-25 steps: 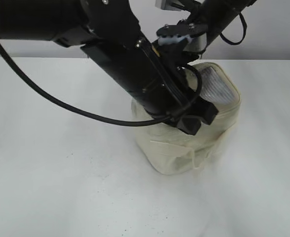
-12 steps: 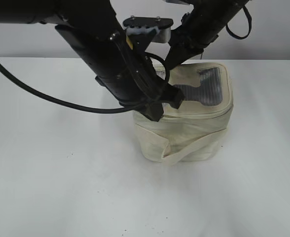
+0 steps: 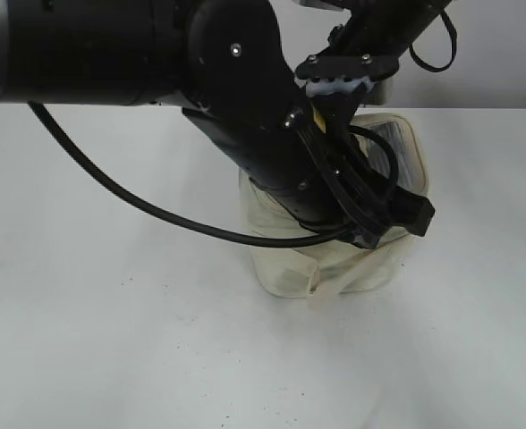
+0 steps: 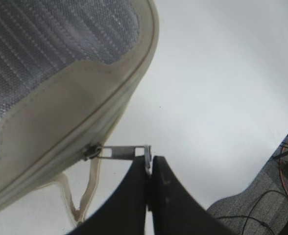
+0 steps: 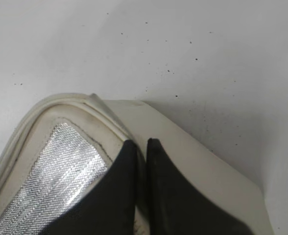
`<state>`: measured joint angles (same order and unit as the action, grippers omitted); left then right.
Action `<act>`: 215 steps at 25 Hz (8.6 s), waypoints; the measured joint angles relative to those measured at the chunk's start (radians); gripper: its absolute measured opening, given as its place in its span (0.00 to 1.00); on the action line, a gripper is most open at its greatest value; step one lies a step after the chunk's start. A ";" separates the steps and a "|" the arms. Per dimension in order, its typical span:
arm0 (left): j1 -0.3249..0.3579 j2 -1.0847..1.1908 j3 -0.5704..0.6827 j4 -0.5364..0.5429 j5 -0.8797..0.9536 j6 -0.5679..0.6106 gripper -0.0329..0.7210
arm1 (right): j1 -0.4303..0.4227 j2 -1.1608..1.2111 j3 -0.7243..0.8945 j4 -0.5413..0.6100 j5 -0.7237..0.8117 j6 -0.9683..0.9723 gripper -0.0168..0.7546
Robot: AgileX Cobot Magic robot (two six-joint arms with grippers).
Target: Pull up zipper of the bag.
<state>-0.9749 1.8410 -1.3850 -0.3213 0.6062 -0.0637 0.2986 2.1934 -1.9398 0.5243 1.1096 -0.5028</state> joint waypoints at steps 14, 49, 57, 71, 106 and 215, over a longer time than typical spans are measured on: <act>0.000 -0.061 0.000 0.206 0.050 0.000 0.27 | -0.001 -0.005 -0.010 0.015 0.002 0.027 0.41; 0.336 0.221 -0.453 -0.147 0.115 0.513 0.71 | -0.287 -0.394 0.451 -0.265 0.093 0.275 0.70; 0.336 0.413 -0.707 -0.289 0.299 0.615 0.71 | -0.316 -0.533 0.719 -0.256 -0.136 0.125 0.70; 0.343 0.535 -0.812 -0.310 0.417 0.637 0.32 | -0.316 -0.510 0.970 0.175 -0.502 -0.561 0.70; 0.344 0.533 -0.814 -0.319 0.449 0.647 0.10 | -0.319 -0.427 0.974 0.509 -0.547 -0.811 0.00; 0.341 -1.777 0.843 0.321 0.476 0.093 0.56 | -0.106 -2.021 1.438 -0.524 -0.050 0.510 0.76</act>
<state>-0.6339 0.0641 -0.5416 0.0000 1.0821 0.0293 0.1925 0.1721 -0.5018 0.0000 1.0591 0.0076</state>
